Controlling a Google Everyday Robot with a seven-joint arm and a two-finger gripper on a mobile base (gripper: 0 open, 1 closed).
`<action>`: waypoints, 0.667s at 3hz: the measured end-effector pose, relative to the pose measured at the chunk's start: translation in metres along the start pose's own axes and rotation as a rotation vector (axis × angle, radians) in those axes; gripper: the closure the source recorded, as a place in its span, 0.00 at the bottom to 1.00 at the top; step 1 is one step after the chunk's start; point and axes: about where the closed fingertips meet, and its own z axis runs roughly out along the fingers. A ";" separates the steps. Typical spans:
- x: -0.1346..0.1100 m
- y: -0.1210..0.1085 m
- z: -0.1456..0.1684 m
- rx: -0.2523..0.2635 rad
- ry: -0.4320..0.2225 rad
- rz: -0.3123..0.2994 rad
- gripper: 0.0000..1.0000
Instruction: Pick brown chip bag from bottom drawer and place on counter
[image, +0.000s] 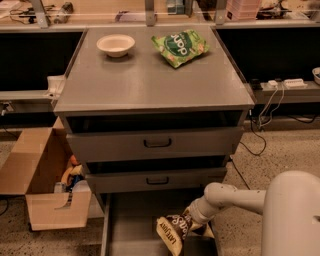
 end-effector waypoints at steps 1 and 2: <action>-0.019 -0.005 -0.026 0.015 -0.031 -0.032 1.00; -0.067 -0.011 -0.091 0.085 -0.065 -0.135 1.00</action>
Offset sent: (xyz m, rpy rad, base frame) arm -0.0165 0.0459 0.2372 0.1277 -0.2806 0.2049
